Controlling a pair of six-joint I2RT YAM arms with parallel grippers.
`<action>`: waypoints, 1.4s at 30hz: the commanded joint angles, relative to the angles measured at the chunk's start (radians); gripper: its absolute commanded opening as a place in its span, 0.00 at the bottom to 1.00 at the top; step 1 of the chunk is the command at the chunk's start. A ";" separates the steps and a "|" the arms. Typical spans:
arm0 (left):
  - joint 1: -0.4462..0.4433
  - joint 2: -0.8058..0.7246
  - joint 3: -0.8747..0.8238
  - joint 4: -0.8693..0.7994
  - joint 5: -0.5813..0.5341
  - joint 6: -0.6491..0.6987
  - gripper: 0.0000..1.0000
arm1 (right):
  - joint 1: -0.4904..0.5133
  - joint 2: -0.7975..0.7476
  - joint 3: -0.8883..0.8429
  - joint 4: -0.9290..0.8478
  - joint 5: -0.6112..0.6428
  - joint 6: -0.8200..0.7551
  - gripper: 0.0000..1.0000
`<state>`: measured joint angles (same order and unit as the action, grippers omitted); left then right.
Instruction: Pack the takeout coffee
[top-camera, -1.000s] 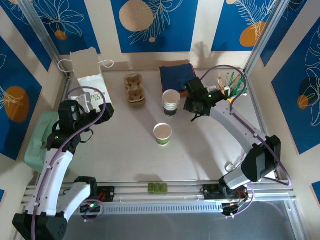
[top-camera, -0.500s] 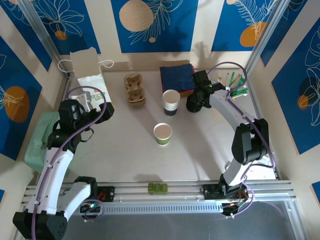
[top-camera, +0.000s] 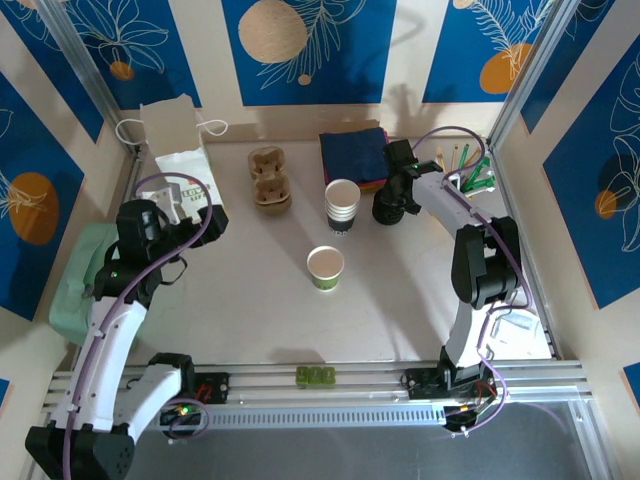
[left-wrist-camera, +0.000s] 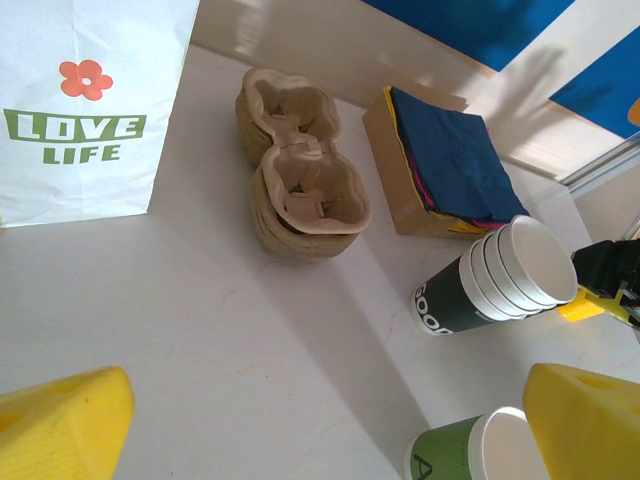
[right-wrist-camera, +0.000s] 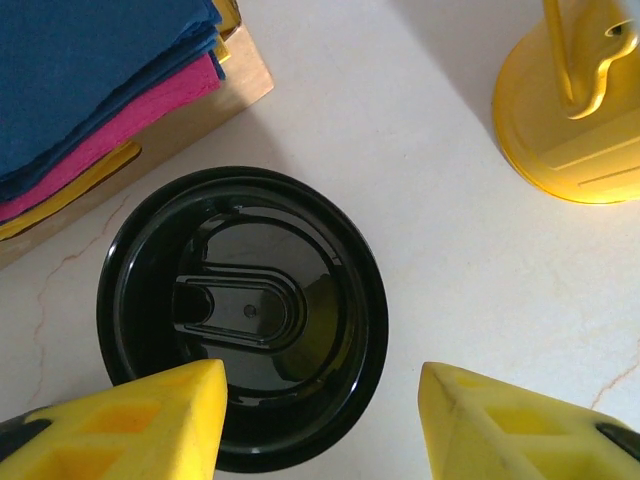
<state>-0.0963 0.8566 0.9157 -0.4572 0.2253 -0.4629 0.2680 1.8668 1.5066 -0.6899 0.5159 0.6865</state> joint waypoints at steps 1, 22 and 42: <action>-0.005 -0.016 0.003 -0.003 -0.015 0.018 0.99 | -0.006 0.023 0.034 0.011 -0.009 0.020 0.54; -0.005 -0.033 -0.009 -0.014 -0.040 0.023 0.99 | -0.035 0.065 0.001 0.046 -0.036 0.050 0.45; -0.005 -0.032 -0.007 -0.019 -0.038 0.018 0.99 | -0.038 0.084 -0.016 0.069 -0.069 0.064 0.31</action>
<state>-0.0967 0.8368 0.9108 -0.4652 0.1974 -0.4625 0.2348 1.9350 1.5051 -0.6346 0.4671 0.7341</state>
